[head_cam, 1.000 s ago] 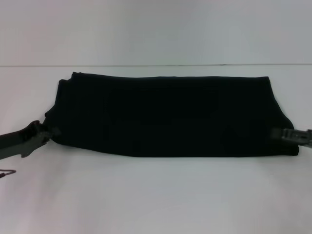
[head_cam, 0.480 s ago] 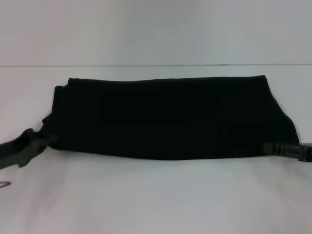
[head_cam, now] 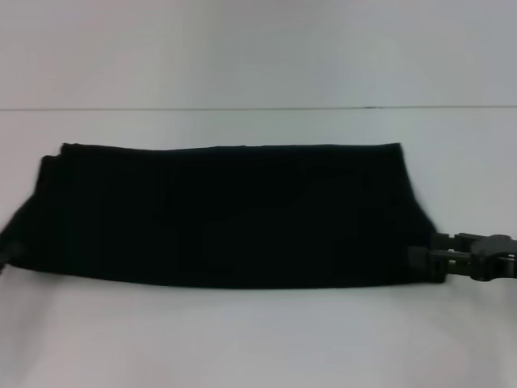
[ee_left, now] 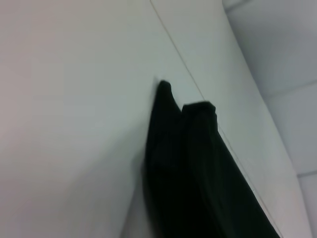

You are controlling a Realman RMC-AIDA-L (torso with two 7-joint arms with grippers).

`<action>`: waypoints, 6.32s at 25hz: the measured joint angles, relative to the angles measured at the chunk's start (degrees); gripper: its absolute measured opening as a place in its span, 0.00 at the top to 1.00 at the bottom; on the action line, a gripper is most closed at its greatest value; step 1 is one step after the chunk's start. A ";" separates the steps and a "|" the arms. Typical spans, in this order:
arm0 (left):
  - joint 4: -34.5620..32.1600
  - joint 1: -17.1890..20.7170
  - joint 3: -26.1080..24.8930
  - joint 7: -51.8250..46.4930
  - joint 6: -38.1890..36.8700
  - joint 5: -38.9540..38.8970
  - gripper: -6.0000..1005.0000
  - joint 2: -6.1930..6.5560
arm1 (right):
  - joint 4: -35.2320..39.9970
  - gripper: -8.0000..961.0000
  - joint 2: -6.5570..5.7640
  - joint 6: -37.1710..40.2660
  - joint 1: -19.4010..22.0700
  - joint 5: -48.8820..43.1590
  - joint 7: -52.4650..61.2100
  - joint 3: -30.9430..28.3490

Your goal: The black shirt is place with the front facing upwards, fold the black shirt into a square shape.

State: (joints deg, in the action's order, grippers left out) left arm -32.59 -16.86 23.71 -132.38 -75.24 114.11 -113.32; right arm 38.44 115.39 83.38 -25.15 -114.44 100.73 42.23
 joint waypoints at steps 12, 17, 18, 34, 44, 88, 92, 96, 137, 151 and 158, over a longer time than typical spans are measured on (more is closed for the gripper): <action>-0.44 -1.52 -1.22 -0.87 -0.53 0.39 0.98 2.35 | -0.52 0.14 3.45 0.13 -0.71 -0.14 -13.30 0.48; -0.40 -3.66 -1.07 -1.93 -1.92 2.51 0.98 2.78 | -0.75 0.14 4.32 1.90 0.29 -0.17 -23.67 1.34; -0.41 -3.90 -1.07 -2.10 -2.04 2.81 0.98 2.80 | -1.01 0.14 4.41 2.01 0.41 -0.17 -24.94 1.35; -0.46 -23.33 5.30 -3.81 -6.70 2.20 0.98 -1.20 | -3.53 0.15 4.31 0.66 2.88 0.06 -29.91 0.58; 4.51 -30.96 17.15 1.31 -1.02 -1.87 0.98 -11.03 | -3.42 0.15 4.17 1.41 6.10 0.29 -30.96 -3.43; 17.64 -34.68 19.85 13.73 -1.04 -11.61 0.98 -11.40 | -24.96 0.15 4.77 -26.11 -14.29 23.70 -39.97 -8.46; 22.03 -36.97 19.69 15.61 3.03 -13.24 0.98 -11.38 | -23.69 0.15 4.68 -26.08 -13.56 24.20 -39.99 -8.52; 25.19 -37.96 19.39 16.96 6.11 -14.26 0.98 -11.38 | -23.01 0.15 4.61 -26.60 -12.80 24.32 -40.00 -8.58; 43.45 -41.32 9.70 34.84 6.24 -15.13 0.73 -11.38 | -21.68 0.15 4.41 -27.33 -0.55 24.35 -40.94 -21.31; 13.27 -21.09 18.20 27.80 -12.54 -10.13 0.10 -9.43 | -10.46 0.15 -0.55 -12.06 -3.16 7.72 0.66 -9.35; 8.02 -14.18 20.88 34.55 -18.99 -9.96 0.10 -2.94 | -7.42 0.15 -6.67 -9.16 -13.59 -9.11 32.52 -2.06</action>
State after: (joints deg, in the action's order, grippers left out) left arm -24.57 -31.04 44.59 -97.83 -94.23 104.15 -116.26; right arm 31.02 108.72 74.21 -38.74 -123.55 133.25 40.18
